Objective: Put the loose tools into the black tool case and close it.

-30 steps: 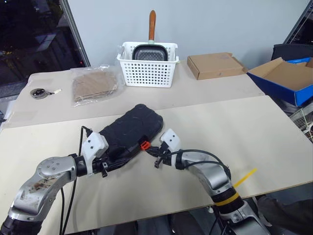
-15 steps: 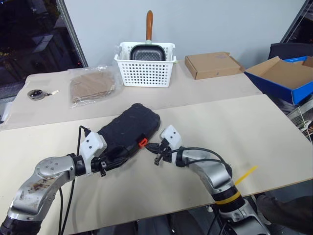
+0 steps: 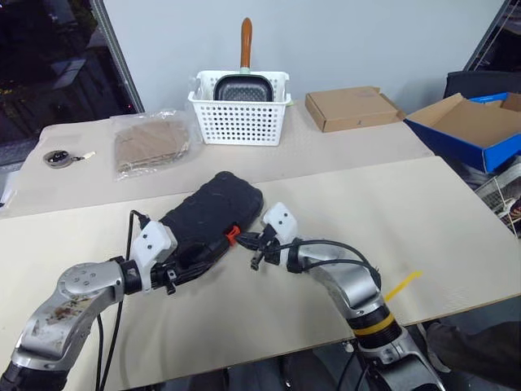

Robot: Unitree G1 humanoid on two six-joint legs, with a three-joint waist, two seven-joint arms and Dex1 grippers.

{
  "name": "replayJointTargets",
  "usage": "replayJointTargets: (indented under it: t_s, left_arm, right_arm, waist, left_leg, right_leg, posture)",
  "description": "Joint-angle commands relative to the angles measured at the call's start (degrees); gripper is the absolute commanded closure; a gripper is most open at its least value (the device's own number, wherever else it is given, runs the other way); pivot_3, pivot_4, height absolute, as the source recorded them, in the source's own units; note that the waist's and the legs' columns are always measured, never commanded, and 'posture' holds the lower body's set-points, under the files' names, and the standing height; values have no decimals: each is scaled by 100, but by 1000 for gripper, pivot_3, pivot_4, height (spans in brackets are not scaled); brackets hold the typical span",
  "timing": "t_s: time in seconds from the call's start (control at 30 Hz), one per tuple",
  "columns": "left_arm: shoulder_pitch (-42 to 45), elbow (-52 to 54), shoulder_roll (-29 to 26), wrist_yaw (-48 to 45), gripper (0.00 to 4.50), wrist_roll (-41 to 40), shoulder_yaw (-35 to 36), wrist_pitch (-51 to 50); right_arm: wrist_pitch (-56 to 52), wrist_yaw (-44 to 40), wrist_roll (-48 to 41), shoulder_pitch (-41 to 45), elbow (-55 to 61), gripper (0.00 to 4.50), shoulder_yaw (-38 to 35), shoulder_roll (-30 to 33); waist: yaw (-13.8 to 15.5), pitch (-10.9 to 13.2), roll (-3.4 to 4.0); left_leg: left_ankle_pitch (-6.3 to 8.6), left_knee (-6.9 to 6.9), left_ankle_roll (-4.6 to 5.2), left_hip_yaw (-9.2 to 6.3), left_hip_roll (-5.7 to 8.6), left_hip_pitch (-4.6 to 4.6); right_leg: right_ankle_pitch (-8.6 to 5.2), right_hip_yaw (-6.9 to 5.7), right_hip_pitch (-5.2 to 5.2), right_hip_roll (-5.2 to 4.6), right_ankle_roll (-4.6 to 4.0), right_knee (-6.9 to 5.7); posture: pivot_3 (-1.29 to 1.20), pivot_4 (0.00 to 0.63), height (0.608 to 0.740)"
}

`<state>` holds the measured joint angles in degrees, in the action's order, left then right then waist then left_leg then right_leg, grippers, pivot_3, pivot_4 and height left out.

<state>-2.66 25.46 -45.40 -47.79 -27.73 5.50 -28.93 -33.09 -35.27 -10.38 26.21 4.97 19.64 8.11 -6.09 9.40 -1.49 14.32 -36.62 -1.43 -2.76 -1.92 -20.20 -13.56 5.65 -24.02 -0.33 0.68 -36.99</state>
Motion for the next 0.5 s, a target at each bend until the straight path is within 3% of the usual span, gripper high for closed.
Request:
replayJointTargets:
  t_s: [0.03,0.17,0.3,0.33,0.37,0.5]
  left_arm:
    - [-259,-27,96,12,1834,-14,-133,-170]
    - [-325,258,582,196,1834,-561,416,-4]
    - [-1093,928,649,89,776,-1125,1193,-28]
    - [-1320,1081,667,101,206,-1271,1390,-50]
    - [-1470,1179,680,127,25,-1372,1525,-69]
    - [-2529,1481,727,-124,0,-1519,2238,81]
  right_arm:
    - [597,-92,-46,-6,44,4418,-41,-112]
    - [883,-405,-422,-456,738,4418,-430,193]
    - [1010,-1088,-822,-1177,1717,3355,-910,1213]
    - [975,-1216,-967,-1352,1909,2875,-1100,1462]
    - [952,-1293,-1068,-1467,2034,2640,-1222,1631]
    - [1094,-1830,-1373,-2332,2442,1219,-2048,2603]
  waist:
    - [-7,0,1]
    - [33,0,4]
    - [68,0,2]
    - [72,0,2]
    - [83,0,2]
    - [122,1,0]
  left_leg:
    - [0,0,0,0,-2,2]
    - [0,0,0,-2,0,-8]
    - [13,0,7,-2,5,-54]
    - [20,0,7,-3,9,-60]
    - [29,0,11,-2,10,-64]
    - [38,-1,17,-4,10,-76]
  right_leg:
    - [0,0,1,2,0,-2]
    - [-1,-2,-14,0,-1,0]
    - [-6,-5,-30,-16,7,33]
    - [-9,-5,-32,-25,12,38]
    - [-11,-4,-33,-27,14,46]
    - [-12,-10,-31,-28,16,70]
  posture:
    - [0,150,740]
    - [0,150,740]
    - [0,150,740]
    - [0,150,740]
    - [0,150,740]
    - [0,150,740]
